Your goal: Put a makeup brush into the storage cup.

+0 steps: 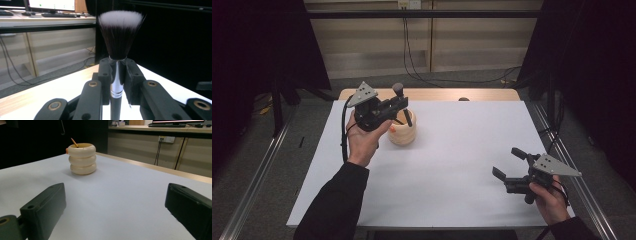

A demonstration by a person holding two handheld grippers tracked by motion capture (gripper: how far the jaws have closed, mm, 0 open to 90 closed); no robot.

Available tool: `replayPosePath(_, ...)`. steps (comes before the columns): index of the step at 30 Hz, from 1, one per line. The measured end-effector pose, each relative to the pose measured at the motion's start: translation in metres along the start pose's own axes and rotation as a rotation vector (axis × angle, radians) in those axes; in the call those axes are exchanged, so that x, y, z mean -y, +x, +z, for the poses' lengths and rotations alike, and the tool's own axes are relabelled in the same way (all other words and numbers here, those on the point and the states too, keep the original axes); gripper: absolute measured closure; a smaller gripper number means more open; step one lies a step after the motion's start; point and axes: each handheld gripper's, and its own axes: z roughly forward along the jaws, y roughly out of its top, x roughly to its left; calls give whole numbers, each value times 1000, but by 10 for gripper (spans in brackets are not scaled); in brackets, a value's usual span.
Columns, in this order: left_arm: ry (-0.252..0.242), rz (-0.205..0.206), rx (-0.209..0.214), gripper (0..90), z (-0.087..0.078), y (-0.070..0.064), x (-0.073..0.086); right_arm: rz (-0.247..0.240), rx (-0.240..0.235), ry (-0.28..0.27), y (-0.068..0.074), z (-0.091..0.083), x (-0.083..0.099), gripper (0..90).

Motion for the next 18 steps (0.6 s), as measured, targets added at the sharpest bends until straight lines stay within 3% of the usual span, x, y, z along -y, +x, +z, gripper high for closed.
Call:
replayPosePath(6, 14, 10, -27, 775, 9, 15, 0, -3, 21, -4, 0, 0, 0, 0)
replayPosePath(11, 11, -9, -52, 775, 18, 24, 2, -3, 21, 3, 0, 1, 1, 0)
replayPosePath(14, 22, 4, -75, 775, 23, 27, 2, 1, 27, 1, 0, 1, 1, 0)
replayPosePath(16, 23, -9, -64, 775, 25, 30, 2, 3, 28, 1, 0, 1, 1, 0)
replayPosePath(18, 31, 8, -76, 775, 28, 32, 4, 4, 27, 0, 0, 1, 1, 0)
